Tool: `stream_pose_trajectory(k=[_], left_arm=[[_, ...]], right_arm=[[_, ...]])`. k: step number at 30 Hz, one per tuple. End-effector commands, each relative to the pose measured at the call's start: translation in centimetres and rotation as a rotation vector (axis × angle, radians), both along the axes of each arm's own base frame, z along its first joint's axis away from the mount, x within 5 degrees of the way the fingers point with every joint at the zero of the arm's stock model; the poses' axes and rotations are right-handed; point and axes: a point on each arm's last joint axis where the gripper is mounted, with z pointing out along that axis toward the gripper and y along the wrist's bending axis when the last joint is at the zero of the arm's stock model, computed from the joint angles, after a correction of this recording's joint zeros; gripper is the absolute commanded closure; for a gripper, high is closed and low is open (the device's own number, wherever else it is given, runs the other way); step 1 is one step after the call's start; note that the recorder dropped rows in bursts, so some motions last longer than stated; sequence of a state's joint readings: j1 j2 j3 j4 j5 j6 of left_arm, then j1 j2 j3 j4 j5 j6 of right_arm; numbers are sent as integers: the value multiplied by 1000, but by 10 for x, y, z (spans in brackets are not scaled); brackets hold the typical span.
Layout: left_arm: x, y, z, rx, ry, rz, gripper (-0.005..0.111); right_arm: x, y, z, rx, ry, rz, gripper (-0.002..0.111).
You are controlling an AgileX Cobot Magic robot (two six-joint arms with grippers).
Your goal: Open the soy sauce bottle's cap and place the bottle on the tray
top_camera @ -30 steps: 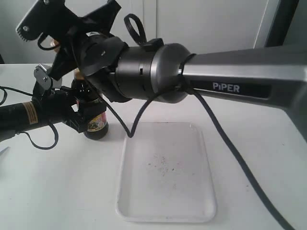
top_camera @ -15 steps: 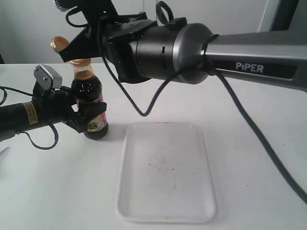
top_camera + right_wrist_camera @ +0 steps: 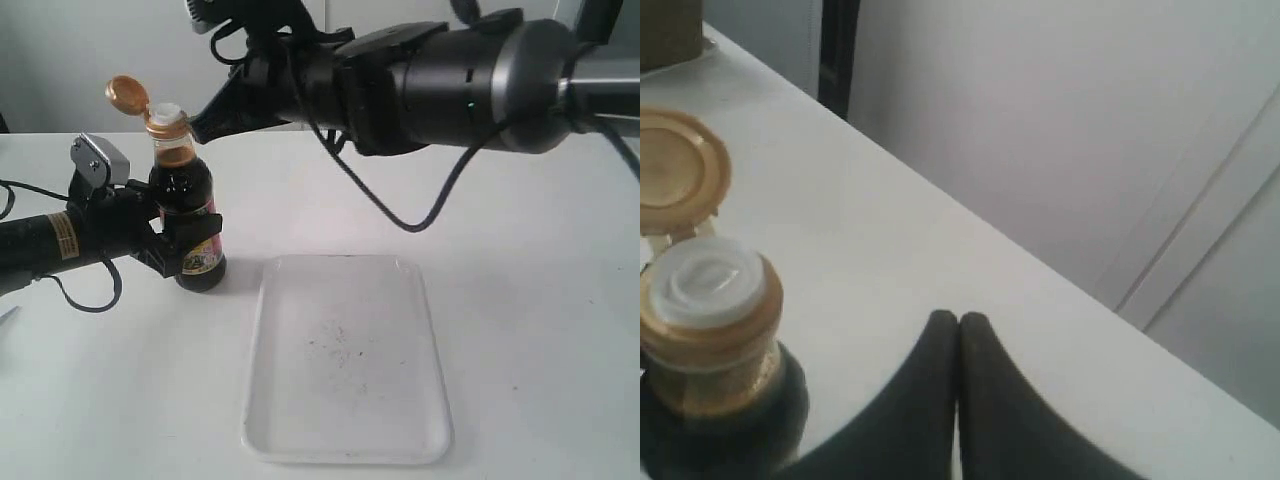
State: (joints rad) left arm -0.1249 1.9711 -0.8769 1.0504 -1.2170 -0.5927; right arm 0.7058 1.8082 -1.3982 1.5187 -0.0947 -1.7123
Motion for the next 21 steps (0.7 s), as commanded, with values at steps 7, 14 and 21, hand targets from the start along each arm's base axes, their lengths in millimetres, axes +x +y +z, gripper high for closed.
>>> stream_pose_trajectory(k=[7, 14, 21], left_arm=[[-5, -4, -1, 14, 0, -41, 107], [-5, -4, -1, 14, 0, -41, 107], [-5, -4, -1, 14, 0, -41, 107]], right_arm=[[-12, -32, -2, -65, 61, 419, 108], [-25, -41, -25, -347, 201, 554, 108], [-21, -66, -42, -610, 342, 398, 108]])
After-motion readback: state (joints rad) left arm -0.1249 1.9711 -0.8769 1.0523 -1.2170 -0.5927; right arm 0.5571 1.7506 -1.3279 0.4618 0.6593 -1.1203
